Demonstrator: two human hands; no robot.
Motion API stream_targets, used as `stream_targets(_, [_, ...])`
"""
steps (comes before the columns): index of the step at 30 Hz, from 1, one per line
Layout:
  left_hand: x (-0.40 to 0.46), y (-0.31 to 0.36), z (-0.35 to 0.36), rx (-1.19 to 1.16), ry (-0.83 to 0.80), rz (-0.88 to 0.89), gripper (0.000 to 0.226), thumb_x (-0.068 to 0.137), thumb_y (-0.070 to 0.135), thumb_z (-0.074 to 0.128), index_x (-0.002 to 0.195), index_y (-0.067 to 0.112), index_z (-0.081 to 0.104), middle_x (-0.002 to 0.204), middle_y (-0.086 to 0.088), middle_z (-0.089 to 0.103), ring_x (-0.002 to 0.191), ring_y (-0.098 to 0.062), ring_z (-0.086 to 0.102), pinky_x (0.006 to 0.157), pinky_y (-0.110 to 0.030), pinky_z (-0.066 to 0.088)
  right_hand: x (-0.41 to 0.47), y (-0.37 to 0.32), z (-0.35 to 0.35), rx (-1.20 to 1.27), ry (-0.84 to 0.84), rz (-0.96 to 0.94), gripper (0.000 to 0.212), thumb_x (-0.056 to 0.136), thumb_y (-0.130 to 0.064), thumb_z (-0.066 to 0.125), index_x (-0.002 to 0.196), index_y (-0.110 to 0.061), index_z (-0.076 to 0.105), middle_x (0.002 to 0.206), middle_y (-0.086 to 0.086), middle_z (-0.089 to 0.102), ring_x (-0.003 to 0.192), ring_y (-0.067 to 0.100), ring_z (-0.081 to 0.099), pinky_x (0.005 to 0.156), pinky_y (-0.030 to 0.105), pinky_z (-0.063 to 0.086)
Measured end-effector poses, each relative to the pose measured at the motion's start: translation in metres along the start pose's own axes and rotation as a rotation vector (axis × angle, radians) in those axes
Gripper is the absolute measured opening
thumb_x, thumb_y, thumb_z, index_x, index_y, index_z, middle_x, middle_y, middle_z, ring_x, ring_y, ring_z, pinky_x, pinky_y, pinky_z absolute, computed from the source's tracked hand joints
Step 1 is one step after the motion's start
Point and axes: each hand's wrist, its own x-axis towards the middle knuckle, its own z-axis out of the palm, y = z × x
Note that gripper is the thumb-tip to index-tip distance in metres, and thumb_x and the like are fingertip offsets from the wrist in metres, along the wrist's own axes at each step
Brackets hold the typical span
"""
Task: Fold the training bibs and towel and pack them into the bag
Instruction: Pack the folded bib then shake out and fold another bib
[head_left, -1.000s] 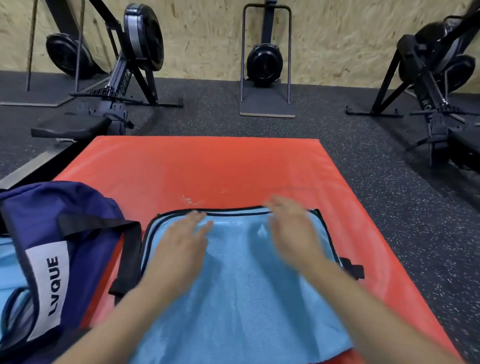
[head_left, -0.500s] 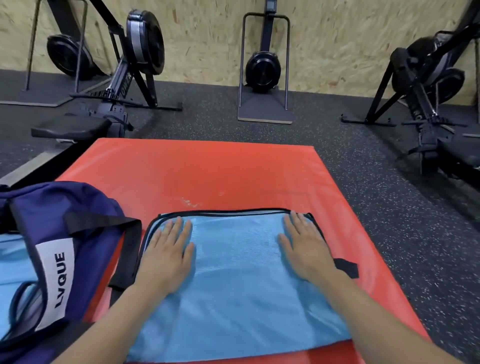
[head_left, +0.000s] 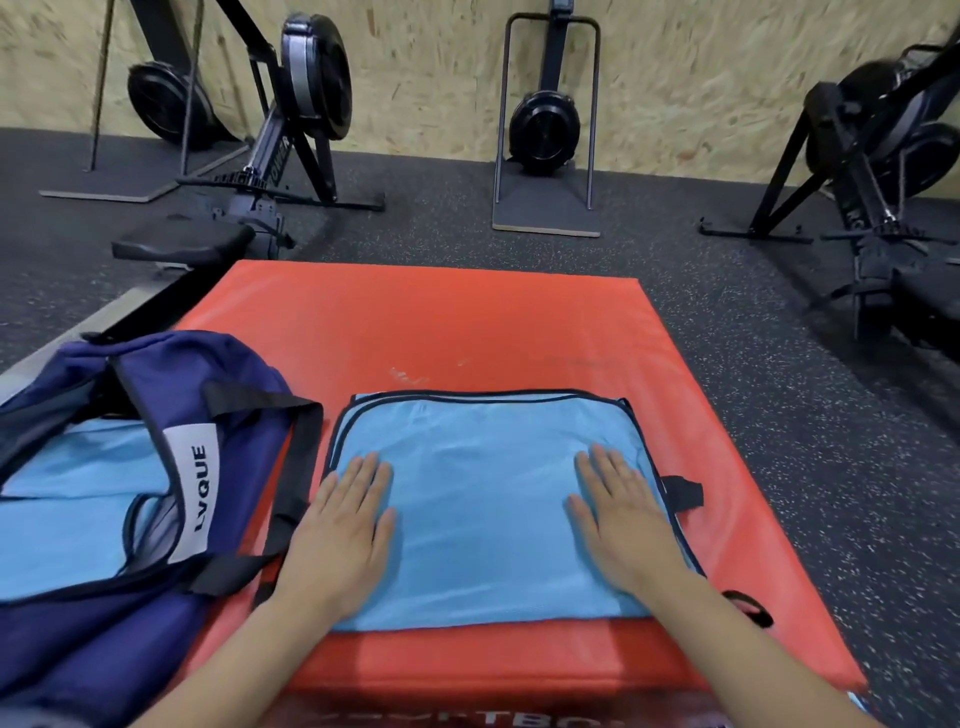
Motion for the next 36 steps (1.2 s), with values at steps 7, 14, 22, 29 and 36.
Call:
stream_targets(7, [-0.035, 0.033, 0.004, -0.061, -0.003, 0.104, 0.064, 0.104, 0.044, 0.014, 0.156, 0.010, 0.026, 0.164, -0.003, 0.020, 0.153, -0.015, 0.013, 0.123, -0.037, 0.005, -0.038, -0.073, 0.019, -0.006, -0.064, -0.390, 0.070, 0.100, -0.061, 0.020, 0.160, -0.026, 0.012, 0.168, -0.007, 0.002, 0.154, 0.012, -0.008, 0.124, 0.038, -0.004])
stream_targets(14, [-0.041, -0.013, -0.003, 0.056, 0.004, 0.006, 0.068, 0.101, 0.050, 0.020, 0.153, 0.009, 0.038, 0.161, -0.008, 0.032, 0.151, -0.021, 0.024, 0.123, -0.043, 0.013, -0.028, -0.010, 0.003, -0.070, -0.047, -0.033, 0.080, 0.089, -0.066, -0.003, 0.160, -0.031, 0.004, 0.167, -0.008, -0.005, 0.153, 0.011, -0.012, 0.123, 0.034, -0.009])
stream_targets(22, [-0.029, -0.026, 0.003, -0.015, 0.003, 0.035, 0.071, 0.099, 0.052, 0.020, 0.156, 0.011, 0.032, 0.164, -0.006, 0.024, 0.153, -0.019, 0.015, 0.124, -0.034, 0.003, 0.016, 0.012, -0.027, 0.069, 0.080, 0.292, 0.059, 0.102, -0.058, 0.029, 0.155, -0.035, 0.030, 0.164, 0.016, 0.017, 0.153, 0.029, 0.012, 0.124, 0.044, 0.010])
stream_targets(29, [-0.014, -0.042, 0.005, -0.110, 0.008, 0.092, 0.070, 0.099, 0.055, 0.023, 0.158, 0.018, 0.027, 0.166, 0.004, 0.015, 0.154, -0.008, 0.005, 0.124, -0.035, 0.004, 0.058, 0.037, -0.037, 0.400, -0.097, 0.295, 0.044, 0.103, -0.044, 0.042, 0.142, -0.027, 0.053, 0.149, 0.009, 0.044, 0.142, 0.025, 0.035, 0.115, 0.034, 0.025])
stream_targets(36, [-0.002, -0.022, -0.009, -0.069, 0.060, 0.143, 0.061, 0.102, 0.047, 0.027, 0.151, 0.014, 0.043, 0.160, -0.001, 0.033, 0.150, -0.017, 0.025, 0.123, -0.039, 0.016, 0.030, 0.054, -0.053, 0.384, -0.092, 0.361, 0.044, 0.104, -0.024, 0.043, 0.143, -0.006, 0.050, 0.152, 0.012, 0.038, 0.141, 0.025, 0.035, 0.113, 0.029, 0.025])
